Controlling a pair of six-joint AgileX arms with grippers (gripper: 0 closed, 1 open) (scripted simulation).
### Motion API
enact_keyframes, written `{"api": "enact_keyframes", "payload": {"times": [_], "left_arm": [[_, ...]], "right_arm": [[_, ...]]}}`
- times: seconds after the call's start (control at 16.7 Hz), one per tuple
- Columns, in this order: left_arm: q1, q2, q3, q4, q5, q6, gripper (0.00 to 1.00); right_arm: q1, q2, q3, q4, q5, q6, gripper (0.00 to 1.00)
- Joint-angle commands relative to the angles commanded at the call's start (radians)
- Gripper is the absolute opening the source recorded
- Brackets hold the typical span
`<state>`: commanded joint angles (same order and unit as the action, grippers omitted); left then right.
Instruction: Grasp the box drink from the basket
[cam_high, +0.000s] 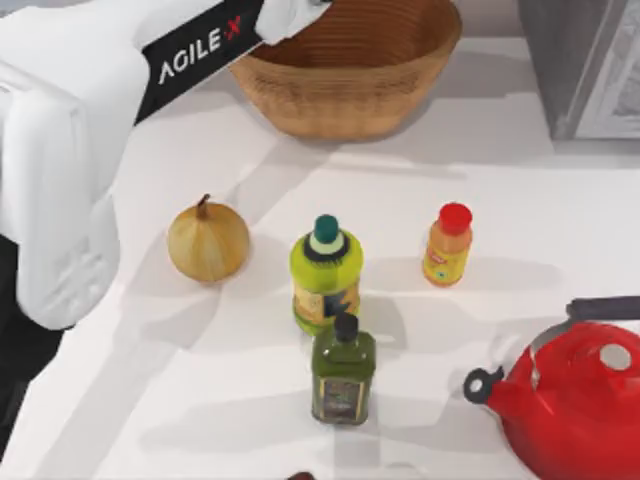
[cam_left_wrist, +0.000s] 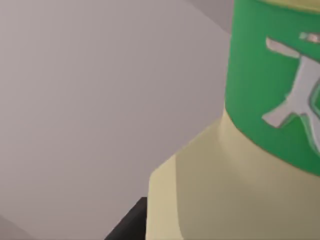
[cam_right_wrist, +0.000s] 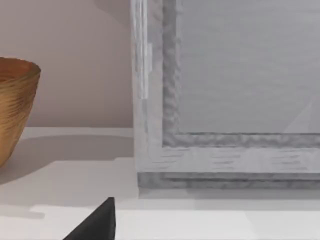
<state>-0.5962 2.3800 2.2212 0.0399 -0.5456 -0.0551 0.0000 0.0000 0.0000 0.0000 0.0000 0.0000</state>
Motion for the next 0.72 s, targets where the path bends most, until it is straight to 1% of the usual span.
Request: {"api": "enact_keyframes", "payload": {"times": [0.18,0.36,0.54,0.72], "left_arm": [[0.008,-0.087,-0.09,0.012,-0.01,0.001,0.0],[0.03,-0.262,-0.271,0.024,-0.021,0.007,0.0],[0.071,-0.517,-0.529,0.025,-0.02,0.02,0.0],[0.132,-0.829,-0.846,0.013,0.006,0.038,0.0]], "right_arm": [[0.0,0.0,0.0,0.0,0.0,0.0,1.0],[0.0,0.0,0.0,0.0,0.0,0.0,1.0],[0.0,0.0,0.0,0.0,0.0,0.0,1.0],[0.0,0.0,0.0,0.0,0.0,0.0,1.0]]}}
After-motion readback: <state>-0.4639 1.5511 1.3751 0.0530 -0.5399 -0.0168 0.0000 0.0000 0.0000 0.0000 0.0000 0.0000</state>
